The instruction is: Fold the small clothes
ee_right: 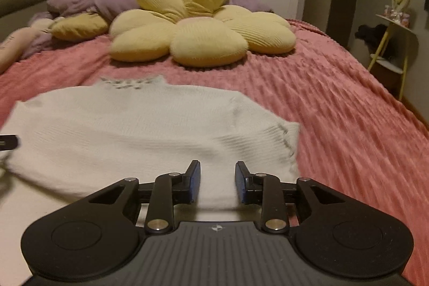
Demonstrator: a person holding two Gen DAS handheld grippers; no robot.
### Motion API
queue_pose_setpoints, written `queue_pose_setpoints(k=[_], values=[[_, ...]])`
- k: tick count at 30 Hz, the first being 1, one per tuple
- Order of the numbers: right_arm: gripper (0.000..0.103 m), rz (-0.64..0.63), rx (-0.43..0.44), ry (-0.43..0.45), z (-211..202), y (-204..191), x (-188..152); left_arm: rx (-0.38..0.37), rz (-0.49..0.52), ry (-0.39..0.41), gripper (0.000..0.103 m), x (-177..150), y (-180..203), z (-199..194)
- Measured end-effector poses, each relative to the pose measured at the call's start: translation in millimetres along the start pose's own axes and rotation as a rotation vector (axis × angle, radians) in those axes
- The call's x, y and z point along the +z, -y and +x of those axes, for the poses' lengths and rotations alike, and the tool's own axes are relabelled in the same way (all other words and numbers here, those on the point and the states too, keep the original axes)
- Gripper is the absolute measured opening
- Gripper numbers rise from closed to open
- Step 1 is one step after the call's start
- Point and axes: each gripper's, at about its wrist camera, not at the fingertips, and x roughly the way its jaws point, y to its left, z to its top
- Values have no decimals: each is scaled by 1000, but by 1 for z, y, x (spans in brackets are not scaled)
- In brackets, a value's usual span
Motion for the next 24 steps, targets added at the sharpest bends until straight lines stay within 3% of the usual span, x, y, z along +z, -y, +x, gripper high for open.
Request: queue_pose_setpoints(k=[3, 11, 24], values=[[28, -37, 25, 0, -8, -9, -9, 34, 50, -7, 98, -5, 12, 4], [29, -54, -2, 0, 6, -6, -19, 54, 26, -55, 101, -3, 11, 8], [34, -94, -52, -43, -7, -16, -13, 54, 18, -125, 101, 1, -2, -6]])
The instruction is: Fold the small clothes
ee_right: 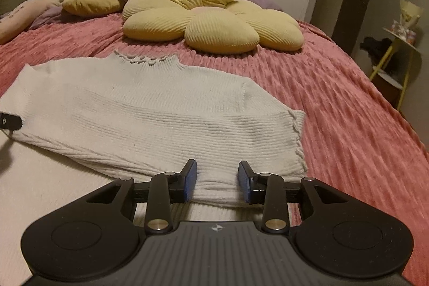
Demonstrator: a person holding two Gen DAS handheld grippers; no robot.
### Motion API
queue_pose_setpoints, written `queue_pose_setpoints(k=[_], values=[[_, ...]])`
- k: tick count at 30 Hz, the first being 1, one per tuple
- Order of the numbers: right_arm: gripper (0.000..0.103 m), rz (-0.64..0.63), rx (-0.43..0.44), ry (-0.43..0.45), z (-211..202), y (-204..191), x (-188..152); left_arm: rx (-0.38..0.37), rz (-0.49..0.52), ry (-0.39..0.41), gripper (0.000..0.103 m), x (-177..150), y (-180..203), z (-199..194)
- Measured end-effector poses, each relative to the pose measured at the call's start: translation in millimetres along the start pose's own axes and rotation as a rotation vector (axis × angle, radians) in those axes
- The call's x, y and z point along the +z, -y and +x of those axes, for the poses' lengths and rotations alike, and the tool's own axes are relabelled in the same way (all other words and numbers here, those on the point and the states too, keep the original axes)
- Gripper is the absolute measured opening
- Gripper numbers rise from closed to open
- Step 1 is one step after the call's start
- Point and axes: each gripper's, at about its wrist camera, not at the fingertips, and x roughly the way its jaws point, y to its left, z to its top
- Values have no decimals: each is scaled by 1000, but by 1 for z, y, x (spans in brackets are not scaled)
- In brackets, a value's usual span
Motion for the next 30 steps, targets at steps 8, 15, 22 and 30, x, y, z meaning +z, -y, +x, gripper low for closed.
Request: queue_pose_setpoints(k=[8, 15, 22, 30], values=[[35, 153, 93, -50, -19, 12, 0, -55, 31, 28, 100, -4, 17, -23], [36, 352, 249, -83, -10, 25, 24, -61, 51, 21, 101, -4, 36, -21], [34, 339, 246, -147, 5, 6, 7, -12, 115, -13, 102, -19, 38, -2], [34, -36, 158, -100, 1, -31, -1, -30, 108, -27, 103, -22, 30, -15]])
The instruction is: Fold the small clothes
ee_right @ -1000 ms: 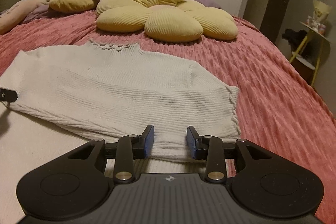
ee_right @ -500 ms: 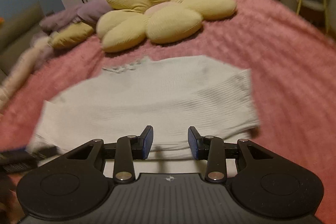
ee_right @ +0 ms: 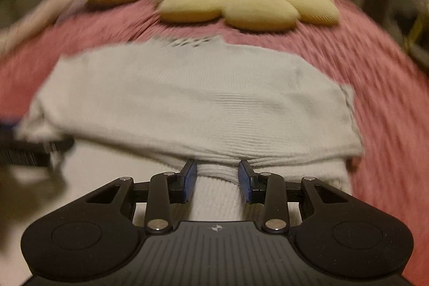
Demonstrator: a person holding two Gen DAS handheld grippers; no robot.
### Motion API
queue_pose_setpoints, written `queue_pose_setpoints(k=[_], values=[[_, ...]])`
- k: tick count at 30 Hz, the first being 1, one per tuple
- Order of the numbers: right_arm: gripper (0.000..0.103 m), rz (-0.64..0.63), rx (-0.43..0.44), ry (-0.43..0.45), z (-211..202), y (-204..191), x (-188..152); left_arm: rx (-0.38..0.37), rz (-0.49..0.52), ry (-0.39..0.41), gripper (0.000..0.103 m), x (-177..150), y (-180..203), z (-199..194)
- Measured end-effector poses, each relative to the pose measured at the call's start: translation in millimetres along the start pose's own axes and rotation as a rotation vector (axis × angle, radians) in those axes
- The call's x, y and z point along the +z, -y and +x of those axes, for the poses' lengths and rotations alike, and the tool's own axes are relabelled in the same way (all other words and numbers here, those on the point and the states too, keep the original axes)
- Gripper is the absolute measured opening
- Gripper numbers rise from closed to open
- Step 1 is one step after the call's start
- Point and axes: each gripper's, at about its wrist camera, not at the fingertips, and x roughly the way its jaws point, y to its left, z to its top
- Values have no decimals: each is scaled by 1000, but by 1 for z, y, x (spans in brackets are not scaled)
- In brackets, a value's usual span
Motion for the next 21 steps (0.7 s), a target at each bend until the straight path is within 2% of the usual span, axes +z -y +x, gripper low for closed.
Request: queue_pose_setpoints(k=[2, 5, 6, 7, 9, 14, 18, 21], values=[[34, -31, -14, 1, -9, -5, 0, -22, 25, 9, 103, -8, -4, -15], [38, 64, 99, 11, -36, 0, -14, -37, 54, 26, 103, -38, -18, -45], [44, 84, 116, 13, -47, 0, -23, -46, 54, 15, 103, -50, -24, -54], [48, 94, 121, 7, -61, -2, -38, -58, 48, 1, 103, -64, -31, -64], [48, 89, 118, -7, -89, -6, -73, -70, 24, -31, 103, -96, -46, -83], [49, 124, 93, -27, -167, -10, -153, -70, -39, -41, 103, -159, -71, -131], [49, 162, 93, -92, -201, -10, -189, -126, -114, -83, 100, -182, -79, -150], [48, 144, 98, -107, -211, -15, -197, -159, -110, -101, 89, -188, -78, -157]])
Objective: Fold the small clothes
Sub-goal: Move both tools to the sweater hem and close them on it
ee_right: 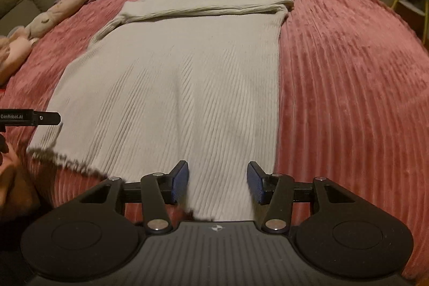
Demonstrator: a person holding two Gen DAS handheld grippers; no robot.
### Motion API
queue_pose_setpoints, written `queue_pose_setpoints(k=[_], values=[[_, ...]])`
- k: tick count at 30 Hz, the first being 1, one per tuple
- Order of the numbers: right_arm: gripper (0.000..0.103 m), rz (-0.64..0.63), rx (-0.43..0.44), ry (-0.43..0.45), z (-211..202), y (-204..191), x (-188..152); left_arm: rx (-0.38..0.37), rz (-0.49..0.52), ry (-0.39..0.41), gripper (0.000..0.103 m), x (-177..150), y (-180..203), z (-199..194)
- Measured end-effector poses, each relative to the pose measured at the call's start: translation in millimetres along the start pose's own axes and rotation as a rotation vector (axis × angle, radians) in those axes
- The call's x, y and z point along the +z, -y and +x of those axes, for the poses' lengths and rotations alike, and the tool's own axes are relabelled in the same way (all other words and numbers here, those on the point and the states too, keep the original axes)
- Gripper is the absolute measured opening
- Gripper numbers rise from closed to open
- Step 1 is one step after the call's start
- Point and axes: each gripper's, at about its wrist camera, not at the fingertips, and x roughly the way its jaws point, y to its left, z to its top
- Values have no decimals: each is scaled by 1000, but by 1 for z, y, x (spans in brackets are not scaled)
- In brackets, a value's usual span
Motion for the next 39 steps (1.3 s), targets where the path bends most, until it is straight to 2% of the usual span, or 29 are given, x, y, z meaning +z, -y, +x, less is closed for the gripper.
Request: queue_pose_setpoints(k=[6, 12, 15, 17, 20, 22, 23, 26, 29, 31, 34, 36, 39], values=[[48, 71, -9, 6, -8, 11, -1, -53, -71, -36, 79, 0, -15, -4], [48, 161, -21, -21, -8, 29, -5, -96, -79, -76, 71, -2, -24, -8], [47, 226, 31, -47, -4, 38, -8, -141, -77, -108, 67, -3, -25, -10], [44, 266, 62, -58, -1, 42, -10, -169, -90, -136, 66, -6, -28, -9], [32, 276, 61, -63, 1, 43, -12, -193, -118, -160, 59, -12, -35, -8], [16, 282, 79, -64, 1, 44, -12, -201, -127, -155, 56, -12, -37, -8], [14, 283, 88, -68, 2, 44, -12, -202, -122, -154, 55, -12, -36, -8], [14, 280, 91, -77, 4, 44, -11, -180, -104, -161, 46, -11, -33, -6], [16, 305, 118, -98, 5, 48, -12, -192, -116, -161, 38, -10, -36, -7], [16, 335, 144, -113, 5, 51, -14, -210, -142, -165, 25, -10, -41, -7], [16, 367, 169, -123, 7, 54, -18, -238, -193, -174, 18, -10, -46, -5], [16, 369, 172, -121, 8, 53, -19, -250, -190, -173, 14, -9, -45, -5], [10, 375, 195, -115, 9, 54, -18, -286, -180, -156, 13, -3, -42, -10]])
